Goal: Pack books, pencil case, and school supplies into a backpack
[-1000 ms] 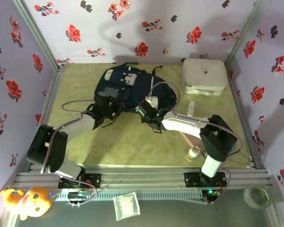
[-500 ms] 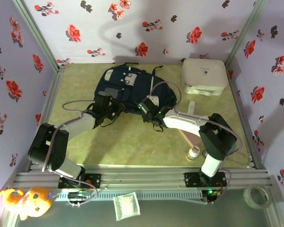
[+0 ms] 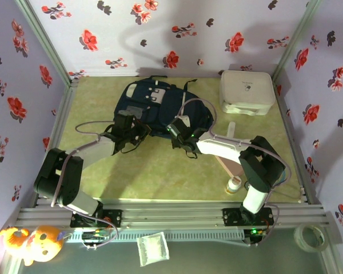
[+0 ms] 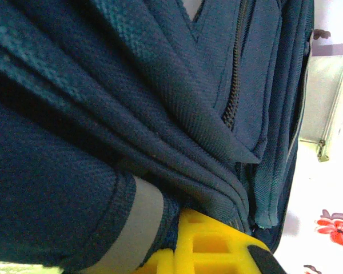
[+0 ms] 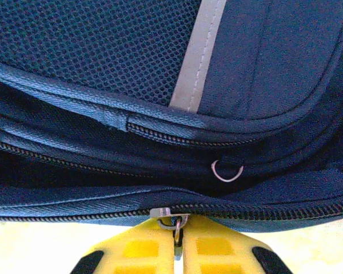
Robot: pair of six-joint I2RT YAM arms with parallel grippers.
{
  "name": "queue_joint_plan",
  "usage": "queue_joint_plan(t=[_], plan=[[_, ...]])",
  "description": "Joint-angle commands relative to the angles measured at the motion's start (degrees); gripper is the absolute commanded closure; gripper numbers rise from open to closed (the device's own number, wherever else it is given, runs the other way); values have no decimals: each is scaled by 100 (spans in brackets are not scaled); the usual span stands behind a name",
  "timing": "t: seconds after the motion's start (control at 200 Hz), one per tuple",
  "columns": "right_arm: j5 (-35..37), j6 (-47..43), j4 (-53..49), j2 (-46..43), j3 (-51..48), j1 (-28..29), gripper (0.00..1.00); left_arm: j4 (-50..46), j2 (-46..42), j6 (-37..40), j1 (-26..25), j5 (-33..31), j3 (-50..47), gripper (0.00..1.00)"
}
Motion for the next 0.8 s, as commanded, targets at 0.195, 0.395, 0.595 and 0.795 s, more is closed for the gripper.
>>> queue_joint_plan(t=[0.195, 0.395, 0.595, 0.795], plan=[[-270, -371, 64, -615, -594, -560, 92, 79, 184, 555, 791, 402, -80, 100], [-1546, -696, 8, -220, -13, -362, 94, -10, 372, 824, 1123, 569, 42, 96], [-2066, -558, 205, 512, 746, 49, 97, -269, -117, 993, 1702, 507, -358, 59], [-2584, -350, 429, 1364, 1732, 381, 99, -689, -851, 950, 2109, 507, -832, 40]])
